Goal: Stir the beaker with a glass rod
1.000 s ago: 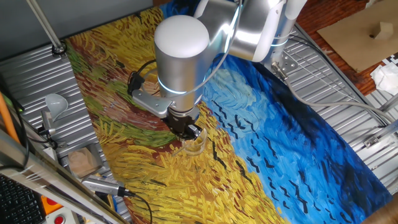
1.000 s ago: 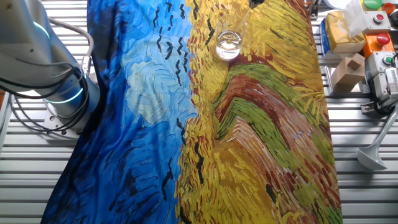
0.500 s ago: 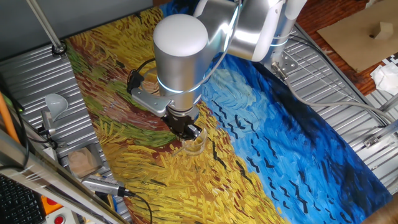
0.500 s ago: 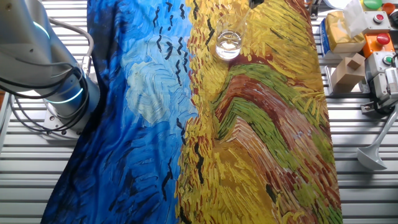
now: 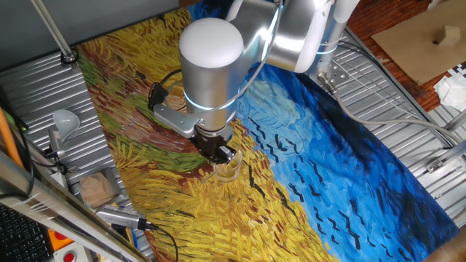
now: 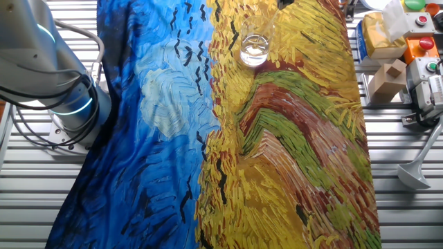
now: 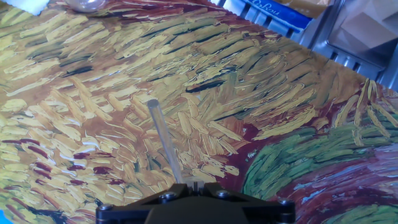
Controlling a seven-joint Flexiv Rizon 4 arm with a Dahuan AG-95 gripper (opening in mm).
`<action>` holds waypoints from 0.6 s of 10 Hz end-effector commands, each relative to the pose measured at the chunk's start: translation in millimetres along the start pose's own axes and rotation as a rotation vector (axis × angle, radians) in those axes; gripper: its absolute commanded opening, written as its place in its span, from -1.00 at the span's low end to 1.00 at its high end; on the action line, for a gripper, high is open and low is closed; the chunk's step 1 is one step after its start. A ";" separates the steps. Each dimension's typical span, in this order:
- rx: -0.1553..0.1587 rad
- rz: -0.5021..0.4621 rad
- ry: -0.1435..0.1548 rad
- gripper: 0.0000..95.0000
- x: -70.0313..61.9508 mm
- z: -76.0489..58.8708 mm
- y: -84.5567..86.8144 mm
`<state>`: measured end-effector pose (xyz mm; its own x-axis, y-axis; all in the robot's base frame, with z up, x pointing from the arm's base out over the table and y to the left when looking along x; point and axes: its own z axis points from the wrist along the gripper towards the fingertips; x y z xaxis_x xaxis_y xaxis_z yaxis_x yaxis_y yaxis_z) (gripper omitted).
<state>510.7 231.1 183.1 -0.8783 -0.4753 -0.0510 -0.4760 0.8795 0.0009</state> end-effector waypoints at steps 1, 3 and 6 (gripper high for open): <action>-0.001 -0.005 0.001 -1.00 1.8 -2.7 -3.0; -0.001 -0.015 0.005 -1.00 3.5 -6.4 -12.5; -0.003 -0.058 0.007 -1.00 11.8 -9.9 -36.6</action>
<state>518.7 187.8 192.7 -0.8462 -0.5313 -0.0420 -0.5317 0.8469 -0.0015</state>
